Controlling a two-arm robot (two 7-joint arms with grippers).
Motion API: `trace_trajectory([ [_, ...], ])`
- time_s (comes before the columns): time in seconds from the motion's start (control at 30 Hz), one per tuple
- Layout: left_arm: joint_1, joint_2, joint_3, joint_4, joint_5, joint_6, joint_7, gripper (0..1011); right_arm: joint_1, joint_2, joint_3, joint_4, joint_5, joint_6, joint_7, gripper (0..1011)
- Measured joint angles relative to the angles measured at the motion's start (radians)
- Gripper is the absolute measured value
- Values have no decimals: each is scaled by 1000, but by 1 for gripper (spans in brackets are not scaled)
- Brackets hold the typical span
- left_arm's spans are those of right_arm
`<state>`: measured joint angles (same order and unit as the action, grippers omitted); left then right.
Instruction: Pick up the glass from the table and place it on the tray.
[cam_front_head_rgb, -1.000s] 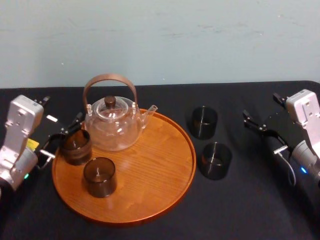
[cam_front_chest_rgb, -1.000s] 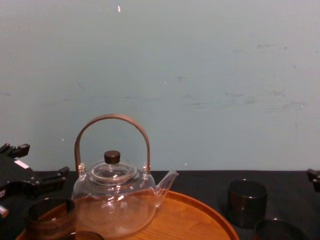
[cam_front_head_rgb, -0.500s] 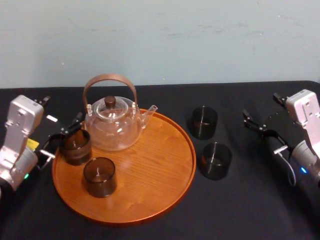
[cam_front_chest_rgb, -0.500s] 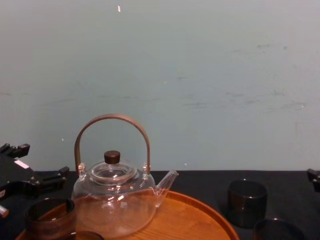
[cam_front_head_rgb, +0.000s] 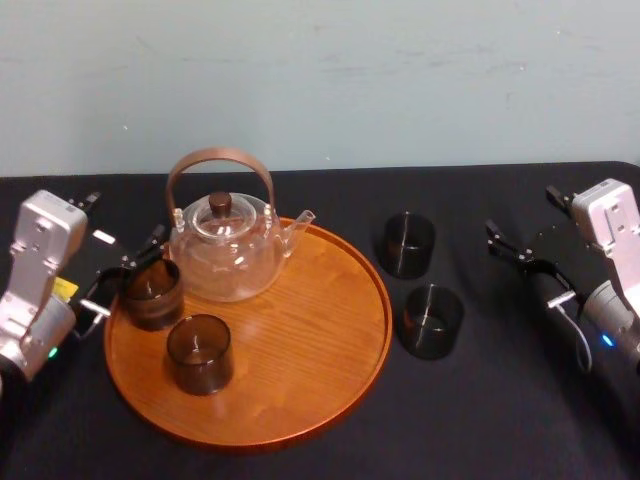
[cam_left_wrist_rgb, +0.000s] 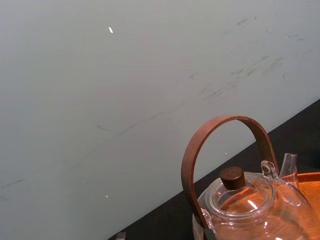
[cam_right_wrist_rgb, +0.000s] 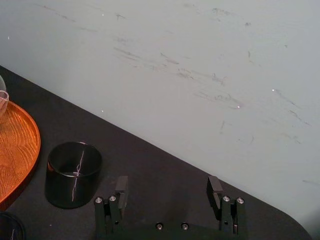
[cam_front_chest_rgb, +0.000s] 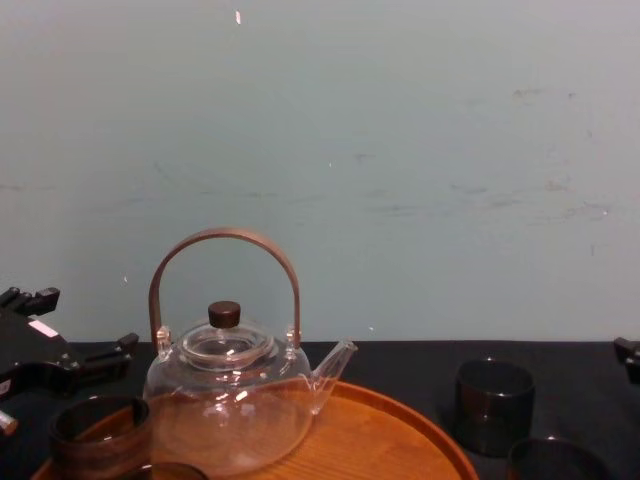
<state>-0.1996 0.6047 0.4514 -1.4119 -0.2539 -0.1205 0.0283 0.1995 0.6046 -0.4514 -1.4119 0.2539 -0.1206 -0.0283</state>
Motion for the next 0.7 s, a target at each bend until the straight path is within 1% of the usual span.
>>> trace_trajectory([
  [0.7,0,0,0,0,0,0,0,1001,0,0,0,0,0,0,0,1002],
])
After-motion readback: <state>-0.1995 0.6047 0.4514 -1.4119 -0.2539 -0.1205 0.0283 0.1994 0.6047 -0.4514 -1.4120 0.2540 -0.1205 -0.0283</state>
